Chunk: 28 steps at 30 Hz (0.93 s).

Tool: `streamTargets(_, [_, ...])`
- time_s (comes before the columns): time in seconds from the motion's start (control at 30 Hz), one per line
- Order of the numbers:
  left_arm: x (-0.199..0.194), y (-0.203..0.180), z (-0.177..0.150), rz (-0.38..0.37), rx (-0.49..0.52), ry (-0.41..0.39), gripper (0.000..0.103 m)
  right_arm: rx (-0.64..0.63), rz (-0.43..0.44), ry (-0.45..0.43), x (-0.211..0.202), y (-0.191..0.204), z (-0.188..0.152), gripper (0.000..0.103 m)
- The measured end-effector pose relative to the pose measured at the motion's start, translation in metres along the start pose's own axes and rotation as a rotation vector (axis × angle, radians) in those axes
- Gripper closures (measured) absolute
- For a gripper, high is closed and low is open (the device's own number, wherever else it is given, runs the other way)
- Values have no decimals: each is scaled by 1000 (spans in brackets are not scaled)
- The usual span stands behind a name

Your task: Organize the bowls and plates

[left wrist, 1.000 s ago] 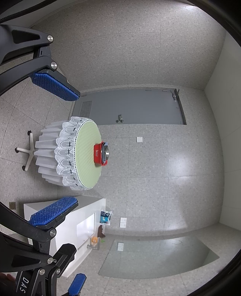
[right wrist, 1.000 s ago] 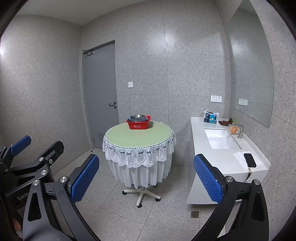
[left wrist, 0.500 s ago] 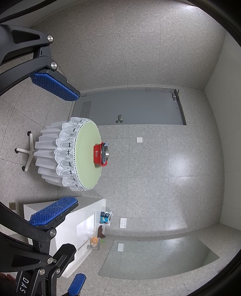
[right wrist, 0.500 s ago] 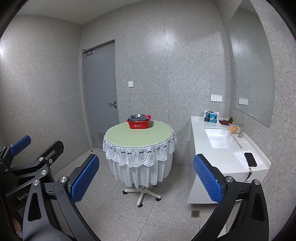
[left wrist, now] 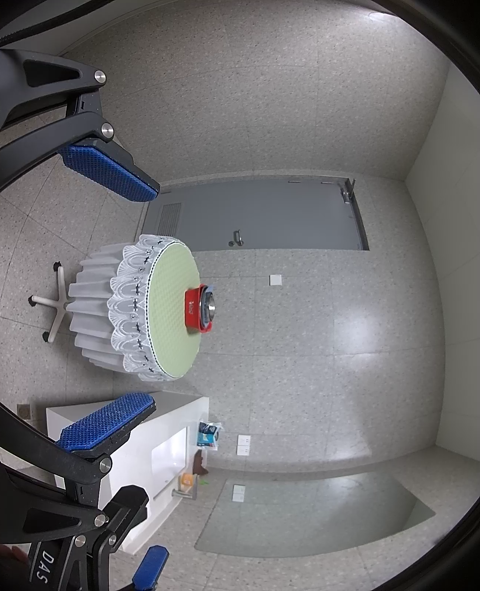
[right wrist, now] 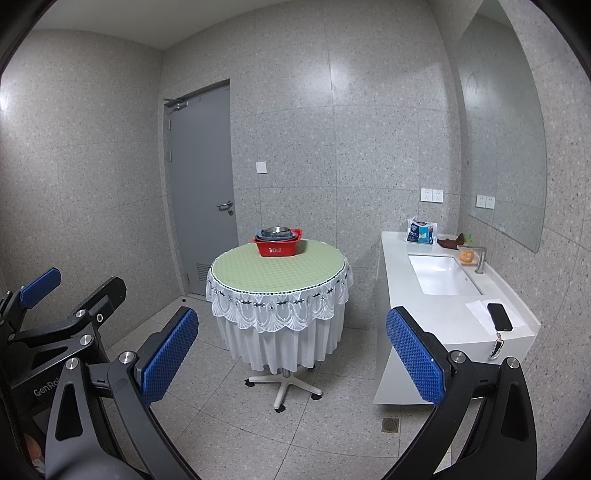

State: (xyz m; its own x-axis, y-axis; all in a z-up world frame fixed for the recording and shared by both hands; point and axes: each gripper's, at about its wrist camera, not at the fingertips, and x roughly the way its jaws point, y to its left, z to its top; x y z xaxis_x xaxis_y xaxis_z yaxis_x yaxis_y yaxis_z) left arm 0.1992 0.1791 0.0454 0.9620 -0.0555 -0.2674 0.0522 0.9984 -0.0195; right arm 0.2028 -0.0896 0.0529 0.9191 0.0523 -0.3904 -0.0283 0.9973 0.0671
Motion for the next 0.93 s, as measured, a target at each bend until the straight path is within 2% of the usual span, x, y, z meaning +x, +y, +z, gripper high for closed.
streamTargets(0.3, [0,-5,-3,3,12,-1,1,8,-2,3,2,2,-7,0])
streamTargets(0.57, [17,-14,-7,10,23,15,1,26,0,20,15,-7,-11,0])
streamTargets(0.73, [42,-28,-3,26,31,24,1,34,12,36,35,-19,-9,0])
streamTargets(0.93, [98,-65,3,57,44,39,1,50,39,59,83,-51,-5,0])
